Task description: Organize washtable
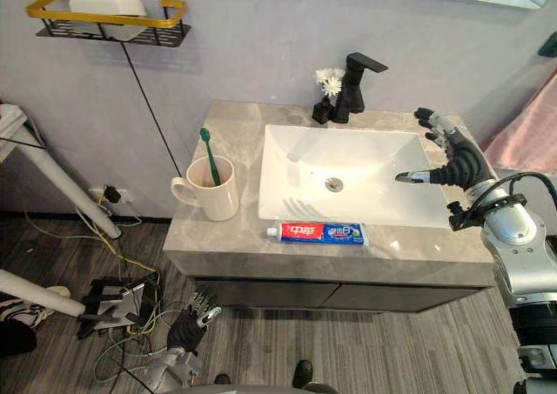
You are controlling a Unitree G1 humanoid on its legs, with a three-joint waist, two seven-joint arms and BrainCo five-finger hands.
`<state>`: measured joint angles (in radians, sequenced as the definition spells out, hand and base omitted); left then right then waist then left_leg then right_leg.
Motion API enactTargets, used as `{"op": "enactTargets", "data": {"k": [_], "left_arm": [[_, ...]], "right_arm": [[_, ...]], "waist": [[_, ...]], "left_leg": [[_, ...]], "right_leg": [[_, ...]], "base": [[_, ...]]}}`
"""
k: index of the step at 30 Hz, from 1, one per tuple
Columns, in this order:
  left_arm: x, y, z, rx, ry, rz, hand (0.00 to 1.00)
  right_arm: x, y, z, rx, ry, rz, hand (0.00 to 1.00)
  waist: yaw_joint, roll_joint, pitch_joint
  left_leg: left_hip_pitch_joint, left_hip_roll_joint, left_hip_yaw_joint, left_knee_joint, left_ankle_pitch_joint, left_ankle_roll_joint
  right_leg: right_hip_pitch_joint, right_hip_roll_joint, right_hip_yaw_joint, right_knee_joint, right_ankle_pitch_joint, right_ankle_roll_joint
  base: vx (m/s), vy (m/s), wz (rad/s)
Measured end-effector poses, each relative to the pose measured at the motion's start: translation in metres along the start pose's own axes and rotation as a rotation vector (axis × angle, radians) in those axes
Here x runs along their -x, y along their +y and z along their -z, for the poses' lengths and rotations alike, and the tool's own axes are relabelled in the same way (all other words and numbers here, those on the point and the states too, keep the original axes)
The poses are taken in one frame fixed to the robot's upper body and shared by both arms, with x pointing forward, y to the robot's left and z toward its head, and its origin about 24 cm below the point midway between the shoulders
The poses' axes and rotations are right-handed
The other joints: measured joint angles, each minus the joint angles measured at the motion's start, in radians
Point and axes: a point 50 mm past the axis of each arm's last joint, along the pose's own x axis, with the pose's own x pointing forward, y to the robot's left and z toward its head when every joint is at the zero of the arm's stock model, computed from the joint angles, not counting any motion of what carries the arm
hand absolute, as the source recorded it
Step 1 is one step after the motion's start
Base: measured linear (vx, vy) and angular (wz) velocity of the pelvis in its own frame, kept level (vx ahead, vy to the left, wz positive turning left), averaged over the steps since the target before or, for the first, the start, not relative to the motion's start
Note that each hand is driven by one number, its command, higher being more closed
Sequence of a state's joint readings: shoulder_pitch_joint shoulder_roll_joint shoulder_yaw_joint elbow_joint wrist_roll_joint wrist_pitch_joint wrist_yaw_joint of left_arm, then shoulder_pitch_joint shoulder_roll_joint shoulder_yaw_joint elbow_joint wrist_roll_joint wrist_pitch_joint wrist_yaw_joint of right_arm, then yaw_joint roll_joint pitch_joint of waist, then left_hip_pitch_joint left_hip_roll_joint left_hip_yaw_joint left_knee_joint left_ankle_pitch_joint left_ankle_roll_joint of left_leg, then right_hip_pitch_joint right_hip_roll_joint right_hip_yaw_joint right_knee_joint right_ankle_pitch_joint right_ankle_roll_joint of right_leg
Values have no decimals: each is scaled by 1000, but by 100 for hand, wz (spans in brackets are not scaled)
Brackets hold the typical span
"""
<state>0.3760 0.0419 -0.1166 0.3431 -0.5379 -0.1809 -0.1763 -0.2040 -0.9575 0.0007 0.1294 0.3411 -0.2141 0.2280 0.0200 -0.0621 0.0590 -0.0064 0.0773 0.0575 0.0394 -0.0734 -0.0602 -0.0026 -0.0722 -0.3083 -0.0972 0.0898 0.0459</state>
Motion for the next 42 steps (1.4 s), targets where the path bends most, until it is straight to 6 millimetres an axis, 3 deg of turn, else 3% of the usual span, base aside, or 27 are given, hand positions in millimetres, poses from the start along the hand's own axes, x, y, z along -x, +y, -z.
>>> {"op": "enactTargets", "data": {"k": [7,13,21,42], "left_arm": [[0,-1,-1,-6,-1,21,0],[0,1,-2,-21,5,27,0],[1,4,-4,-36,6,25,0],[1,7,-9,-63,-1,33,0]], "right_arm": [[5,18,10,-16,46,-98,0],[23,36,22,-29,102,-172,0],[31,52,33,-33,166,-245,0],[51,64,48,-29,248,-311,0]], "waist": [[2,-23,13],[18,-26,15],[24,-41,27],[24,-52,34]], "left_leg": [[-20,-10,-30,6,2,4],[-47,-25,-70,12,6,10],[-59,-29,-82,12,7,11],[-67,-29,-81,14,7,12]], "right_leg": [[0,-10,-30,0,-4,5],[-3,-21,-70,0,-11,15],[-8,-27,-82,0,-13,18],[-21,-29,-77,8,-14,19]], "base": [[8,12,13],[11,15,20],[8,10,6],[0,0,0]]}}
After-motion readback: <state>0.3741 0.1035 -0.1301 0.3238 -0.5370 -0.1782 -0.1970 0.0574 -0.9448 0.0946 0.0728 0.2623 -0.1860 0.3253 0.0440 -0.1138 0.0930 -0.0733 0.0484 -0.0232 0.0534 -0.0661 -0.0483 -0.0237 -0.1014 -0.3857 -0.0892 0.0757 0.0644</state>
